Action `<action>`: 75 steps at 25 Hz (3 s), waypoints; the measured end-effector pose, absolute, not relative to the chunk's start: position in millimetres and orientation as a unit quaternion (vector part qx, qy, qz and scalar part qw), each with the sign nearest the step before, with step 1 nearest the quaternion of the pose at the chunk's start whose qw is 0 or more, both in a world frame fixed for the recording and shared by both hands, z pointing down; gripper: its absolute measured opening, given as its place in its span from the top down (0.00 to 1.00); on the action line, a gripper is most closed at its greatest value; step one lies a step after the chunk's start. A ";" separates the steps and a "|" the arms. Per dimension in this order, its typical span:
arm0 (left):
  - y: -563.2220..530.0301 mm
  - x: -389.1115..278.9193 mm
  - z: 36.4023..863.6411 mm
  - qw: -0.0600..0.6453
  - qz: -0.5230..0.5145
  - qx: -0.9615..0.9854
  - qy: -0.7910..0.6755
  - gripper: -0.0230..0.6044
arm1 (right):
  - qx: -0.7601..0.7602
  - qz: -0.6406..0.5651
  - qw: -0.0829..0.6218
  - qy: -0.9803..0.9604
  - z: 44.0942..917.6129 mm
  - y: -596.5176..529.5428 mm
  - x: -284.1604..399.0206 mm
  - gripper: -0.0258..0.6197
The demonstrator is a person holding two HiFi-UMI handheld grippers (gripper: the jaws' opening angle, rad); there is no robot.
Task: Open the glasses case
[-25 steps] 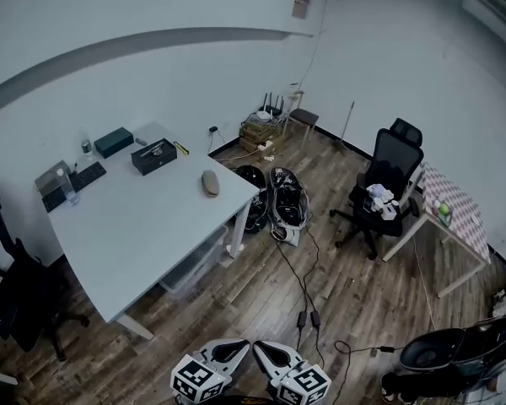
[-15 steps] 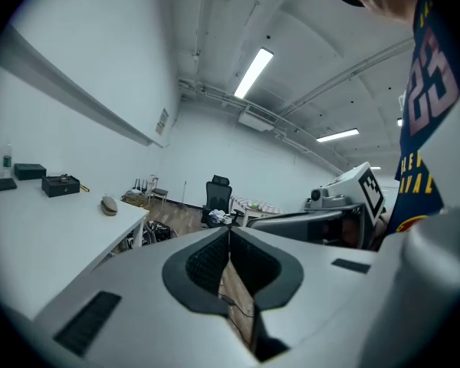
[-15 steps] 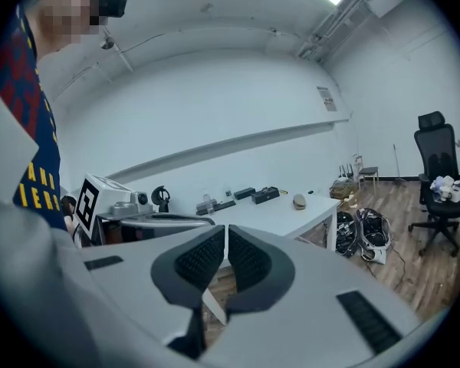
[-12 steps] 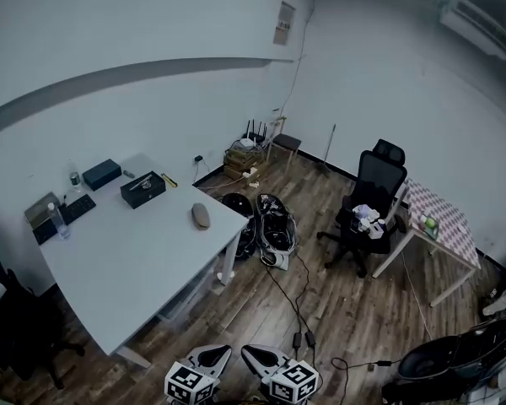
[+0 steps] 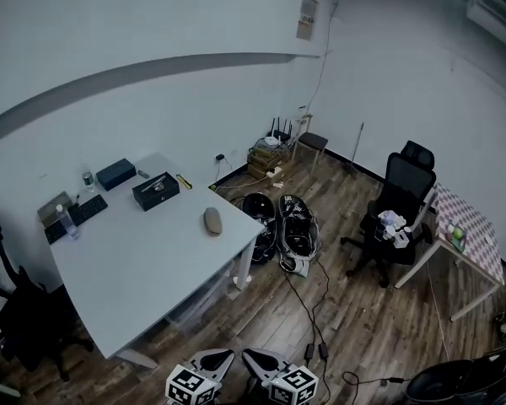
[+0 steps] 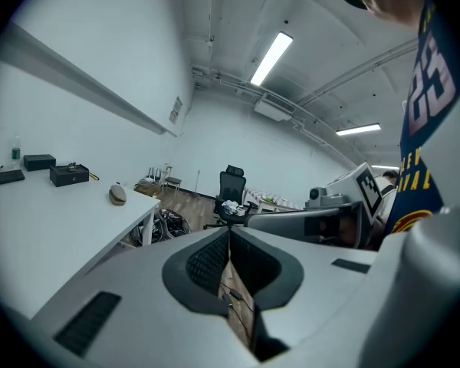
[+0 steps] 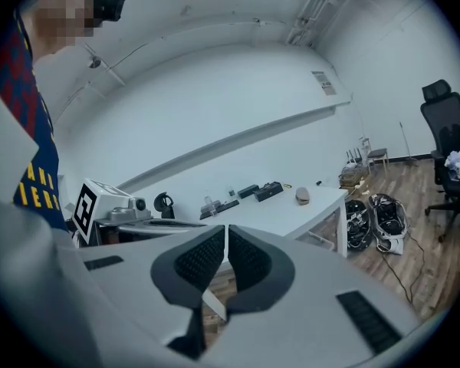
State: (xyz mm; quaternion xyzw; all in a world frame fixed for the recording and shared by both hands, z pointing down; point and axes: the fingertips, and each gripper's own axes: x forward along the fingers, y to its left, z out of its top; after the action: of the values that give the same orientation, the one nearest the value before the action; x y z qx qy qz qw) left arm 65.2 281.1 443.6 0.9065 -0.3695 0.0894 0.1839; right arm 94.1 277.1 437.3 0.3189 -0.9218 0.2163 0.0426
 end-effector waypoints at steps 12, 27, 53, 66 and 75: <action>166.9 134.3 418.6 0.164 0.075 0.883 -0.433 0.94 | 0.279 0.228 0.022 -0.933 421.9 161.7 167.1 0.92; 134.9 162.2 415.7 0.167 0.089 0.864 -0.466 0.94 | 0.238 0.226 0.009 -0.945 414.0 122.0 194.5 0.92; 23.7 92.9 431.5 0.198 0.071 0.865 -0.456 0.94 | 0.253 0.241 0.045 -0.936 431.2 13.2 129.9 0.92; -61.0 16.2 421.9 0.193 0.059 0.876 -0.437 0.94 | 0.280 0.236 0.060 -0.929 420.8 -75.8 58.0 0.92; -77.3 -15.0 433.5 0.204 0.049 0.877 -0.432 0.94 | 0.290 0.238 0.081 -0.924 428.9 -92.3 29.4 0.92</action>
State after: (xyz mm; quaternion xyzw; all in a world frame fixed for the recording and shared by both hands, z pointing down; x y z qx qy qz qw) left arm -15.0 -77.3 433.5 0.8773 -0.4319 0.0493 0.2036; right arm 29.4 -92.3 428.9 0.2896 -0.9237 0.2376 0.0808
